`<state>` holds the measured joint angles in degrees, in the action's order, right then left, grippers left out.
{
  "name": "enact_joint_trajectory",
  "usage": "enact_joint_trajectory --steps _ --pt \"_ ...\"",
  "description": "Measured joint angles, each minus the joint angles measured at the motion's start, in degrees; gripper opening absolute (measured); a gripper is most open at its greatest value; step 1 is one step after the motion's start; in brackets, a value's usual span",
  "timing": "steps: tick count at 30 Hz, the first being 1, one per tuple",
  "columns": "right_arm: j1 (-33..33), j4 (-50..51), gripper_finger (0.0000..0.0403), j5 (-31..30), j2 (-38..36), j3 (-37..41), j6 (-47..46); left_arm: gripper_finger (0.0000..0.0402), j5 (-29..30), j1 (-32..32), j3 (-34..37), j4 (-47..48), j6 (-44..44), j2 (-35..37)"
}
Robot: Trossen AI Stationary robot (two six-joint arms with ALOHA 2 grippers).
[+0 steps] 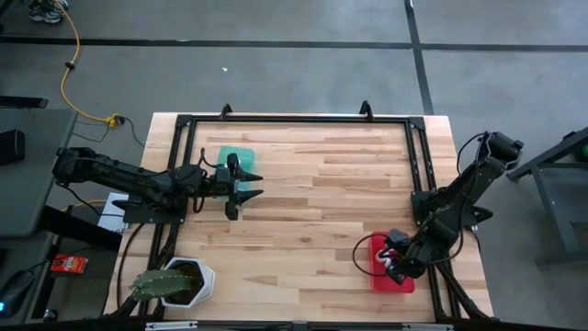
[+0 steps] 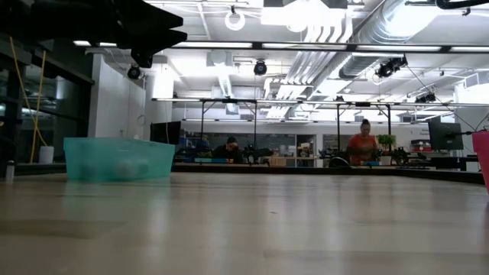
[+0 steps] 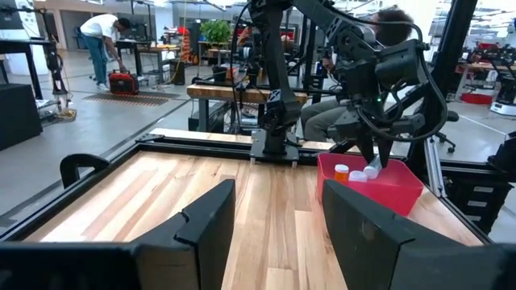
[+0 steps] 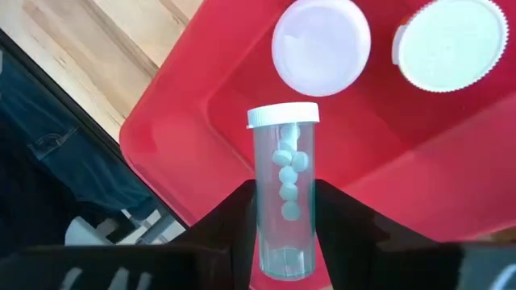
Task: Pick and place medicine bottles into bin by pill shape (circle, oval)
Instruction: Put the blue tablet bottle into the red bin, then return to Home Position
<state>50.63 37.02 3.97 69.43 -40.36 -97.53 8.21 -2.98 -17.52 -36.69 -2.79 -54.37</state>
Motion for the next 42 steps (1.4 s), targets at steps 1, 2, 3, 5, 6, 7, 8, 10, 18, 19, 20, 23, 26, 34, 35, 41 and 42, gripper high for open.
enact_joint_trajectory --steps 1,2,3,5,6,7,8,10,18,19,20,23,26,34,35,41,42 --pt "0.0 0.0 0.0109 0.1 0.0 0.0 0.0 0.0174 0.0 0.0 0.0 0.0 0.0 0.0" --pt "0.0 0.0 0.0113 0.1 0.0 0.0 0.0 0.0174 0.0 0.0 0.0 0.0 0.0 0.0" --pt "0.0 0.1 0.0118 0.1 0.0 0.0 0.0 0.0174 0.0 0.0 0.0 0.0 0.0 0.0" --pt "0.0 0.9 0.0130 0.1 0.0 0.0 0.0 0.0174 0.0 0.0 0.0 0.0 0.0 0.0" --pt "0.0 1.4 0.0136 0.1 0.0 0.0 -0.1 0.0174 0.0 0.0 0.0 0.0 0.0 0.0" --pt "0.0 1.8 0.0142 0.0 0.0 0.0 -0.2 0.0174 0.0 0.0 0.0 0.0 0.0 0.0" --pt "0.0 2.0 0.0148 -0.3 0.0 0.0 -0.1 0.0174 0.0 0.0 0.0 0.0 0.0 0.0" --pt "0.0 2.5 0.0159 -0.5 0.0 0.0 0.3 0.0174 0.0 0.0 0.0 0.0 0.0 0.0" --pt "0.0 10.7 0.0172 -4.7 -3.7 -5.0 10.5 0.0174 0.1 0.0 0.0 -0.1 0.0 0.0" --pt "0.0 13.4 0.0171 -8.2 -4.5 -6.1 11.1 0.0174 0.1 0.0 0.0 -0.1 0.0 0.0" --pt "0.0 15.7 0.0169 -12.5 -5.3 -7.1 11.6 0.0174 0.3 0.0 0.0 -0.3 0.0 0.0" --pt "-1.4 20.9 0.0165 -24.5 -6.8 -7.9 13.0 0.0174 1.3 0.0 0.0 -0.5 0.0 0.0" --pt "-6.4 20.3 0.0162 -27.1 -7.2 -5.8 18.7 0.0174 1.5 0.0 0.0 -0.5 0.0 0.0" --pt "-24.9 -7.7 0.0161 -30.3 -7.2 5.8 52.3 0.0174 1.5 0.0 0.0 1.0 -1.0 0.0" --pt "-27.2 -13.2 0.0161 -30.2 -7.2 6.8 57.9 0.0174 1.7 0.0 0.0 1.1 -1.1 0.0" --pt "-36.2 -45.3 0.0161 -30.2 -8.6 10.7 89.0 0.0174 4.7 0.0 0.0 0.8 -1.5 0.0" --pt "-37.1 -49.9 0.0161 -30.1 -8.9 11.3 92.5 0.0174 4.8 0.0 0.0 0.8 -1.5 0.0"
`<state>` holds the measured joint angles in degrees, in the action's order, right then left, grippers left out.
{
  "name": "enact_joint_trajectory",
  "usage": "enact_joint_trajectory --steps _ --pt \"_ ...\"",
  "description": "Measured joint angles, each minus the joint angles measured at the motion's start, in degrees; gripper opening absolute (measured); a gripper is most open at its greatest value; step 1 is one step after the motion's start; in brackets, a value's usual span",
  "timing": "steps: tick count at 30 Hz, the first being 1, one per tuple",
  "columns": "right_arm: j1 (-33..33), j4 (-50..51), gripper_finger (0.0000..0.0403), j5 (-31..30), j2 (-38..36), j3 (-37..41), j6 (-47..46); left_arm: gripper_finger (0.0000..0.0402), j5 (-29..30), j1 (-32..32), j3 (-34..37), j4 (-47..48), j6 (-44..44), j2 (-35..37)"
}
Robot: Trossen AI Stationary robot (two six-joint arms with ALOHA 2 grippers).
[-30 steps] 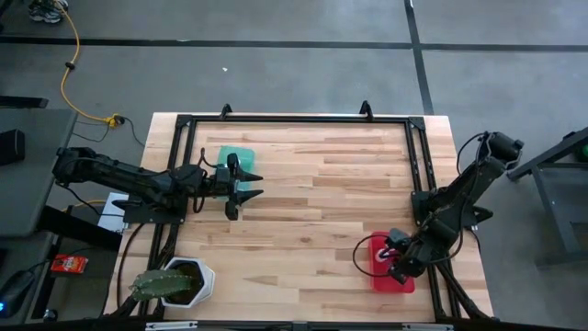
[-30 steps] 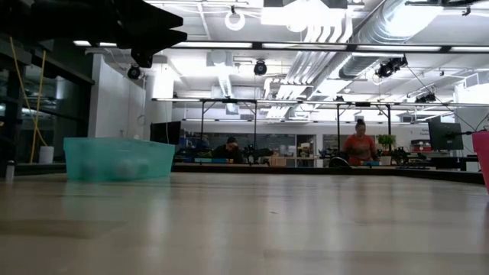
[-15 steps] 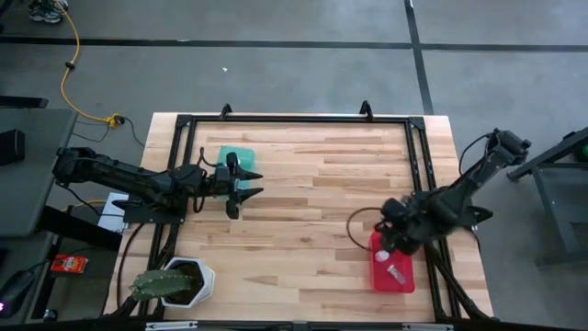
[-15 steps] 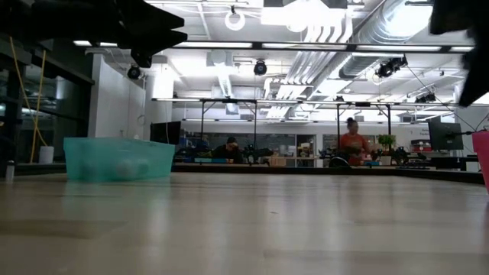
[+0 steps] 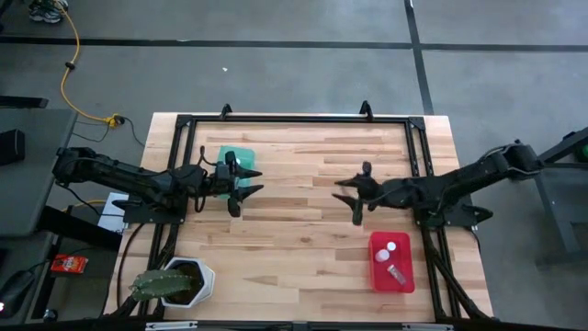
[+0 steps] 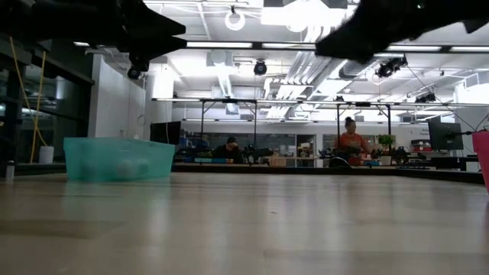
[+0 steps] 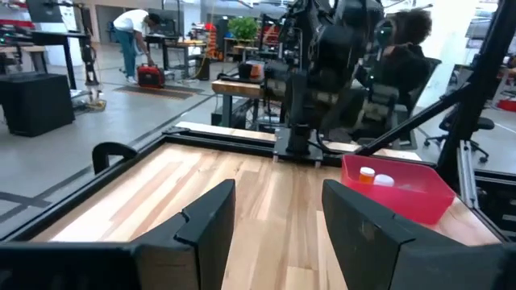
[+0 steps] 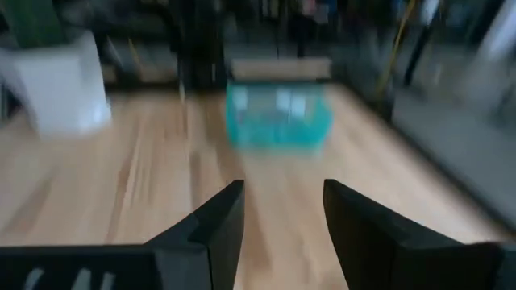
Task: Pick and place medicine bottles into bin by pill shape (circle, oval)
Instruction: Return to Home Position
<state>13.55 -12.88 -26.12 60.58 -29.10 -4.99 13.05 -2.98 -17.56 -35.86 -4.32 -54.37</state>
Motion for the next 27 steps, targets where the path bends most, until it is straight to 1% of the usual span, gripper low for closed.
enact_joint_trajectory --steps 2,4,7,9,16,18,20,22,24,27 --pt "-1.7 -9.0 0.0161 1.7 -0.3 1.4 5.5 0.0174 0.0 0.0 0.0 0.0 0.0 0.0" --pt "-3.3 -17.2 0.0161 5.3 -0.3 3.3 9.0 0.0174 -0.2 0.0 0.0 0.0 0.0 0.0" --pt "-5.3 -26.2 0.0161 9.5 -0.3 6.6 11.1 0.0174 -2.0 0.0 0.0 -0.2 0.6 0.0" --pt "-6.4 -30.2 0.0161 10.2 -0.3 8.6 11.0 0.0174 -3.6 0.0 0.0 -0.4 1.5 0.0" --pt "-10.4 -30.8 0.0161 10.2 -0.2 11.2 5.5 0.0174 -4.1 0.0 0.0 -0.4 1.4 0.2" --pt "-10.8 -30.7 0.0161 10.2 -0.2 11.3 5.0 0.0174 -3.4 0.0 0.0 -0.4 1.3 0.5" --pt "-10.8 -30.7 0.0161 10.2 -0.2 11.3 5.1 0.0174 -1.3 0.0 -0.5 0.8 0.7 1.0" --pt "-10.8 -30.7 0.0161 10.2 -0.2 11.3 5.1 0.0174 1.1 0.0 -2.0 5.0 -0.1 2.9" --pt "-10.8 -30.7 0.0161 10.2 -0.2 11.3 5.2 0.0168 1.5 -0.1 -4.0 12.6 2.1 7.0" --pt "-10.8 -30.3 0.0161 10.2 -0.2 11.3 5.0 0.0142 1.5 0.0 -7.0 23.1 4.0 13.6"
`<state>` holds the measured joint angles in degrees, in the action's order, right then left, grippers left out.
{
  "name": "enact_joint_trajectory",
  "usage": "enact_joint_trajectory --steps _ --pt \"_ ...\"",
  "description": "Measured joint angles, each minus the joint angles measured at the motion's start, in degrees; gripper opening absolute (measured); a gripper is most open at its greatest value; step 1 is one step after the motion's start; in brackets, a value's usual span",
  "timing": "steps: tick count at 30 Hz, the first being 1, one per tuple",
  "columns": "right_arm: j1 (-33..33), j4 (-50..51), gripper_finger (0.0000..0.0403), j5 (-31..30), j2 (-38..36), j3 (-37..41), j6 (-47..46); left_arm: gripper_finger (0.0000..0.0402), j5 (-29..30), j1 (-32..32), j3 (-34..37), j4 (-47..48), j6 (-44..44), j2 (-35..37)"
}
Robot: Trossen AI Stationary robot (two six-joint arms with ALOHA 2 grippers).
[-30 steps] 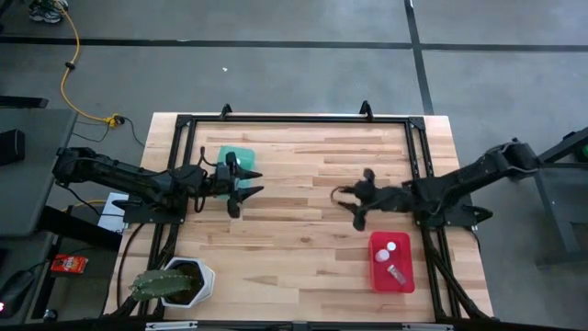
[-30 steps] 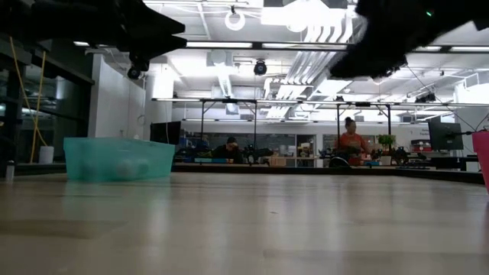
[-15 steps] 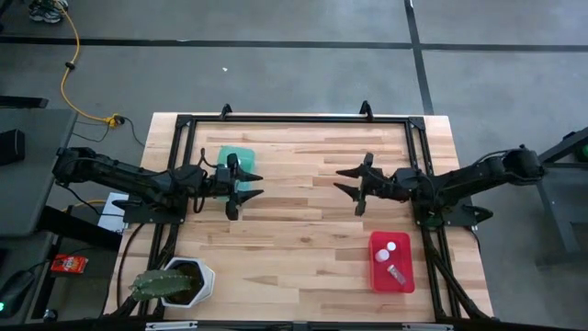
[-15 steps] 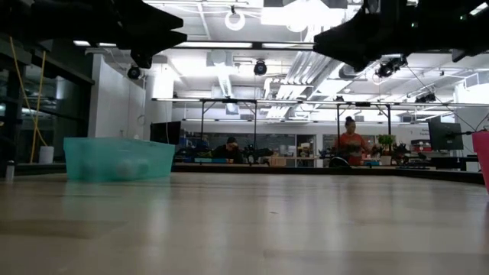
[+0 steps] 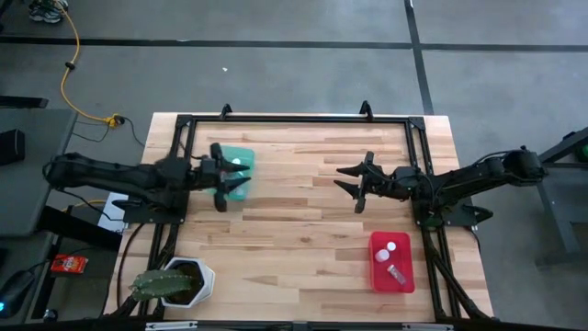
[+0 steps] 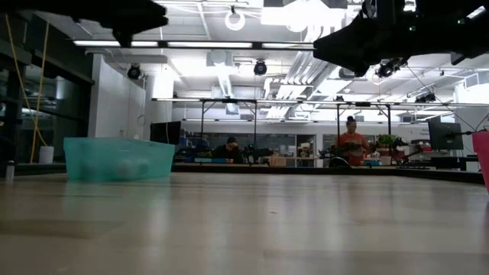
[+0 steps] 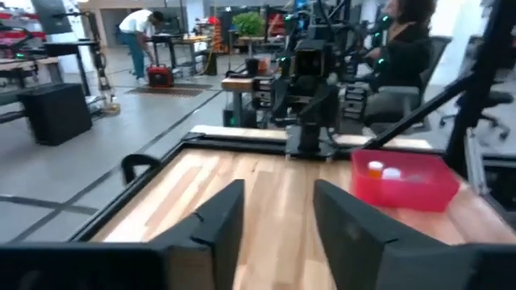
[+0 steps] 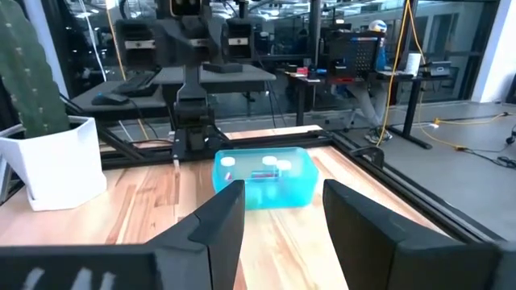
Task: Pick and place medicine bottles into bin by pill shape (circle, oval)
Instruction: Return to Home Position
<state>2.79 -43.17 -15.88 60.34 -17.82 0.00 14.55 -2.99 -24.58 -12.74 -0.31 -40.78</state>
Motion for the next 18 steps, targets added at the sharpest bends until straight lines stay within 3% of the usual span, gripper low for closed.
enact_joint_trajectory --steps 3,7,13,18 --pt "0.0 0.0 0.0161 0.0 0.0 0.0 0.0 0.0089 2.9 0.0 0.1 6.8 0.8 6.9" --pt "0.0 0.0 0.0161 0.0 0.0 0.0 0.0 0.0011 5.2 -0.1 4.7 8.3 -0.2 15.9" --pt "0.0 0.0 0.0161 0.0 0.0 0.0 0.0 0.0002 5.1 0.0 13.3 8.7 -2.6 27.7" --pt "0.0 0.0 0.0161 0.0 0.0 0.0 -0.1 0.0001 3.3 0.0 16.5 8.9 -4.1 33.8"
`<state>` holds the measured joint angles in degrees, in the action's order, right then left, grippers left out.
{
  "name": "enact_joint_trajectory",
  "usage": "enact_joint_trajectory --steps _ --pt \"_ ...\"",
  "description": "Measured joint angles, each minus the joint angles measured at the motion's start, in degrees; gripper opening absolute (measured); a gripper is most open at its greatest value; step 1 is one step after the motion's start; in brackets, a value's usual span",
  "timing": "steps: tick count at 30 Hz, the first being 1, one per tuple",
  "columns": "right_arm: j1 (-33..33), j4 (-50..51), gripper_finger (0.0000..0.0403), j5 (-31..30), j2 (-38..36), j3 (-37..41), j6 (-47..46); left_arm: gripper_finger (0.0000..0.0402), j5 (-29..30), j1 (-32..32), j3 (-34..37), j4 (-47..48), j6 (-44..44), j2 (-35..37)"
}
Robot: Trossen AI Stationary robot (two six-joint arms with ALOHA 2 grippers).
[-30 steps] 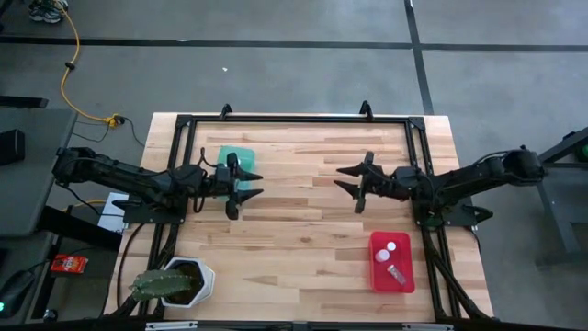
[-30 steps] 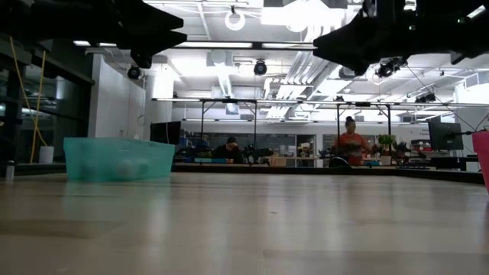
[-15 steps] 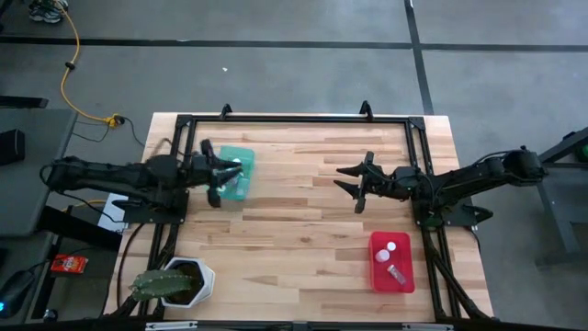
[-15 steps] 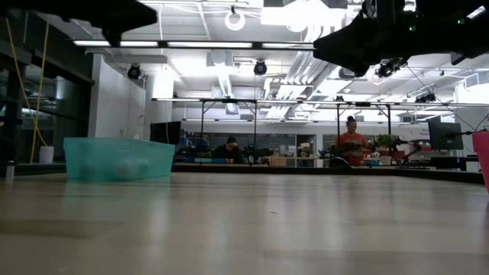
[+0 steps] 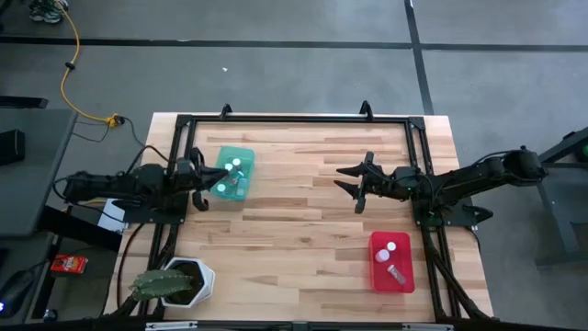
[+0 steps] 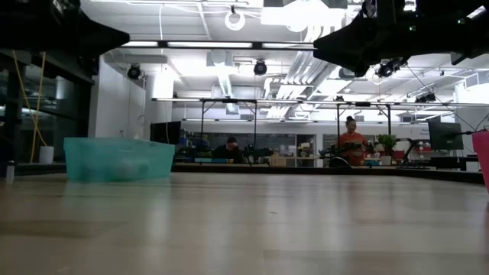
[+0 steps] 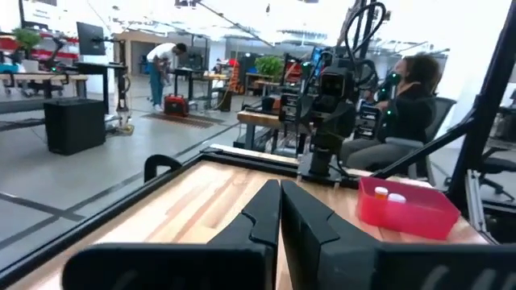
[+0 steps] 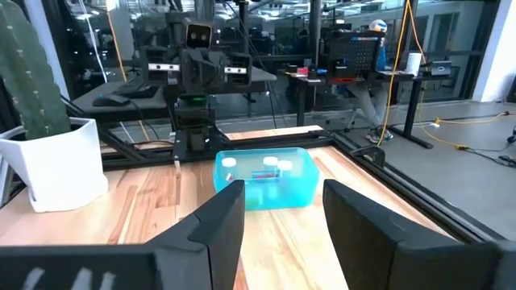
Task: Pick and place medicine bottles into bin by pill shape (circle, oval)
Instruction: Return to Home Position
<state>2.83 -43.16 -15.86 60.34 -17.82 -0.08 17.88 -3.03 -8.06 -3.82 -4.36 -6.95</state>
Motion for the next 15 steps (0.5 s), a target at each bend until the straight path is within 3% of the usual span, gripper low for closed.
enact_joint_trajectory --steps 9,15 --pt "0.0 0.0 0.0161 0.0 -0.1 0.0 -2.5 0.0000 0.5 0.0 7.3 -0.2 -4.4 4.7" --pt "0.0 3.7 0.0161 0.0 -3.6 0.0 -2.9 0.0000 0.7 0.0 7.4 0.3 -5.1 5.6"
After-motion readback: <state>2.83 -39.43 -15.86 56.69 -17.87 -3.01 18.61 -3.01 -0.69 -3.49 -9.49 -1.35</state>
